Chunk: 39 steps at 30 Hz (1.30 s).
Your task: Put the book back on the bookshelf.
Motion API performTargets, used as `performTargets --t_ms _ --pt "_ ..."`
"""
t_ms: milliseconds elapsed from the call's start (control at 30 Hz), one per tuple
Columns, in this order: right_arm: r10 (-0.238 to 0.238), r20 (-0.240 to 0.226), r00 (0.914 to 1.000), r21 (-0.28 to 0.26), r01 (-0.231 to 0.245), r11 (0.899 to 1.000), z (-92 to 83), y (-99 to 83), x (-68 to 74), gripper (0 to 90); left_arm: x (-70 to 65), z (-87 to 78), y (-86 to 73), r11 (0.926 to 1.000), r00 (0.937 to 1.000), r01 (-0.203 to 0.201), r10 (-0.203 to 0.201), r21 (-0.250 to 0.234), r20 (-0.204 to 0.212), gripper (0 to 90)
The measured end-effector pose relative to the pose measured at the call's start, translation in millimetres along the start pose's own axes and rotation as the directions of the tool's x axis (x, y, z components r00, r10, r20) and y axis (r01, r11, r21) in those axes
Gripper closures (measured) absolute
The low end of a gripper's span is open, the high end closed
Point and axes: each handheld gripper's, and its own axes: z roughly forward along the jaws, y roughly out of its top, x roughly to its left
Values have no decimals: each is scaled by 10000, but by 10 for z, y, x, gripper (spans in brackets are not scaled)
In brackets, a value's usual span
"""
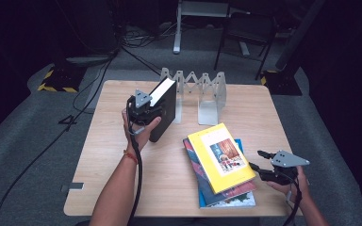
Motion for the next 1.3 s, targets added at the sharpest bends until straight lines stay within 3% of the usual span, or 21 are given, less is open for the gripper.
performTargets --t_ms 133,433,633,900,1133,1300 --pt "8 10 10000 6 -8 10000 5 -7 -1 415 -16 -17 60 9999 9997 -130 128 107 186 457" --pt "21 5 10000 -14 -21 10000 8 -13 -2 418 -53 44 200 9977 9987 -500 495 446 127 421" --pt "23 -40 10000 -10 -23 10000 6 -16 -7 417 -167 73 258 9906 9923 -1202 1218 657 -207 491" --pt "-21 -51 10000 1 21 10000 2 -14 -6 416 -240 178 364 9958 9952 -766 794 498 -578 513" --pt "-42 -81 10000 11 42 10000 0 -18 -13 412 -328 297 483 9966 9927 -703 743 438 -953 518" --pt "-34 -109 9999 -10 34 10000 -11 -18 -12 409 -317 353 608 9971 9885 -582 645 497 -1370 520"
